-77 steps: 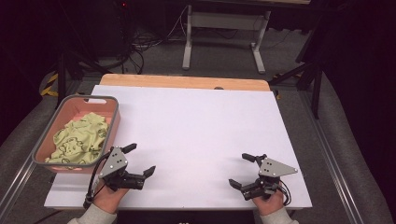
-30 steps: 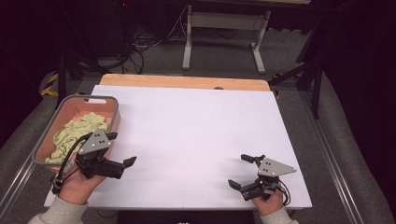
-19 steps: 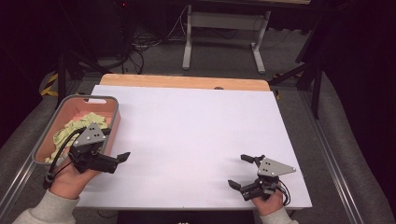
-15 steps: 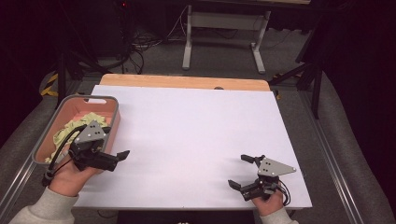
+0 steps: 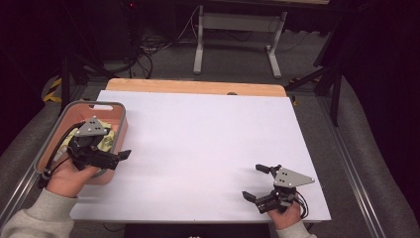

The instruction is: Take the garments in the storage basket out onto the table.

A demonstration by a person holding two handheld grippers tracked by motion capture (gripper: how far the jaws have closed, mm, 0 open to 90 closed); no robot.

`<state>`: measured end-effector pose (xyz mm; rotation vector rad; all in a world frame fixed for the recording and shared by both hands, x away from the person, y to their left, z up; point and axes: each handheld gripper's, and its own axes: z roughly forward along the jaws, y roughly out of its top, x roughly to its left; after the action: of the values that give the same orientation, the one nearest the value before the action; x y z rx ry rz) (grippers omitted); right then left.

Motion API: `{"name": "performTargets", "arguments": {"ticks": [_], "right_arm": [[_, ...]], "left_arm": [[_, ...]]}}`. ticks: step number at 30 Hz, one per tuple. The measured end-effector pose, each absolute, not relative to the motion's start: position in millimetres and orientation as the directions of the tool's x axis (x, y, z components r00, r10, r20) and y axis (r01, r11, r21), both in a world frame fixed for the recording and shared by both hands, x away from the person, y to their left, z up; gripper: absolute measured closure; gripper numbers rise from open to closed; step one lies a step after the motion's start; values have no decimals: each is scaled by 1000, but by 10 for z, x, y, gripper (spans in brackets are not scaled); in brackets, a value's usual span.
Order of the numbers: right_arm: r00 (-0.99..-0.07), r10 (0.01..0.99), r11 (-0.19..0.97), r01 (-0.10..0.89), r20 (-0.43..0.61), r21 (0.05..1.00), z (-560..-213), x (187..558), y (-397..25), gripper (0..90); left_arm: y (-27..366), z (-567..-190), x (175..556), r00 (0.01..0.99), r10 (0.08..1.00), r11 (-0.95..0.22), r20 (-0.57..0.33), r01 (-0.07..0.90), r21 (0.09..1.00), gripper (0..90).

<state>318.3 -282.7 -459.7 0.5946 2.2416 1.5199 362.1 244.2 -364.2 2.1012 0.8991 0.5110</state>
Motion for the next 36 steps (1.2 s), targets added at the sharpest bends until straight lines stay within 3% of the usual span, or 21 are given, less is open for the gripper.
{"name": "performTargets", "arguments": {"ticks": [18,36], "right_arm": [[-845,531,330,143,-59,933,-4601,3183,-2827,5],[-847,530,329,151,-50,932,-4610,3191,-2829,5]], "left_arm": [[2653,-3668,3881,647,755,-505,106,471,723,8],[2863,-3806,4126,570,810,-524,138,598,606,26]]}}
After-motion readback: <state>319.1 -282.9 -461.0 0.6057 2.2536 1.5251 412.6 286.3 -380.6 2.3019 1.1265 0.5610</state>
